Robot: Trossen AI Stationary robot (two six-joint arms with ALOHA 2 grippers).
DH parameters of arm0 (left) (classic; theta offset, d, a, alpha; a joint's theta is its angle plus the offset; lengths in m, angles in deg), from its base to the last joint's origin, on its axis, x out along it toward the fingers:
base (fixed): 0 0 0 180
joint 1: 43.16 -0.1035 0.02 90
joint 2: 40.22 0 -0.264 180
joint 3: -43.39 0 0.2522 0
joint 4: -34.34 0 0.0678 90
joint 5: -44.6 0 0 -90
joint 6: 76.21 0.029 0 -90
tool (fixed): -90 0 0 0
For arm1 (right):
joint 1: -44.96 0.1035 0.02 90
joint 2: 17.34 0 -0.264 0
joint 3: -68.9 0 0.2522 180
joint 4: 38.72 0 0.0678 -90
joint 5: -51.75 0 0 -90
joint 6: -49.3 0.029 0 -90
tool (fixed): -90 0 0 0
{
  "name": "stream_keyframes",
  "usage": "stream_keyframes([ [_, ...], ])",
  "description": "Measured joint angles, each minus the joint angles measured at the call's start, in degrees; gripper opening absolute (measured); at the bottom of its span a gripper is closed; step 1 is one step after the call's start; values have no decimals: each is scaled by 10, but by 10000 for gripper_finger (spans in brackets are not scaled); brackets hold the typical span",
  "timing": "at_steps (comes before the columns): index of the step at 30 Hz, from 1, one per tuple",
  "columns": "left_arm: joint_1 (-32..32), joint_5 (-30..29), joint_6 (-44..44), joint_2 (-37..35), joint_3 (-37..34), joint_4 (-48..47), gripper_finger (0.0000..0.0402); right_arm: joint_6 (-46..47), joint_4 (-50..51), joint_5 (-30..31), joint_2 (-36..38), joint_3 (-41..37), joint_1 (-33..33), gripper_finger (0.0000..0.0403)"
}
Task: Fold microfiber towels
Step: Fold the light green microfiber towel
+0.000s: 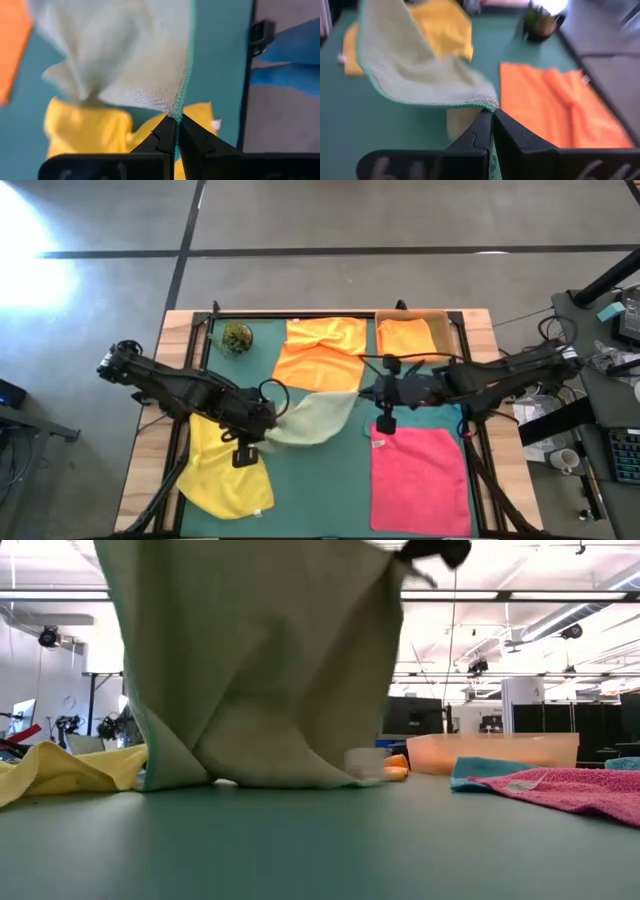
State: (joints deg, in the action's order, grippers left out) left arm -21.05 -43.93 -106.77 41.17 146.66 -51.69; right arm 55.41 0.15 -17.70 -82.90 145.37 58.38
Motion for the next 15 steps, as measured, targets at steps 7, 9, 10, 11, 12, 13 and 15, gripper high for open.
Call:
stream_keyframes([
  [7,0,-36,0,0,75,-121,0,-6,59,80,-17,90,30,8],
  [9,0,-38,0,0,96,-137,0,-7,93,106,-28,118,36,8],
  [10,0,-38,1,0,108,-145,0,-7,106,119,-34,133,40,8],
  [11,0,-39,3,0,119,-153,0,-7,121,133,-40,147,43,8],
  [12,0,-39,14,0,130,-160,0,-8,137,146,-45,161,46,8],
  [13,0,-43,29,0,141,-166,0,-8,151,158,-50,175,48,8],
  [15,0,-68,63,0,163,-178,0,-8,177,181,-59,200,50,8],
])
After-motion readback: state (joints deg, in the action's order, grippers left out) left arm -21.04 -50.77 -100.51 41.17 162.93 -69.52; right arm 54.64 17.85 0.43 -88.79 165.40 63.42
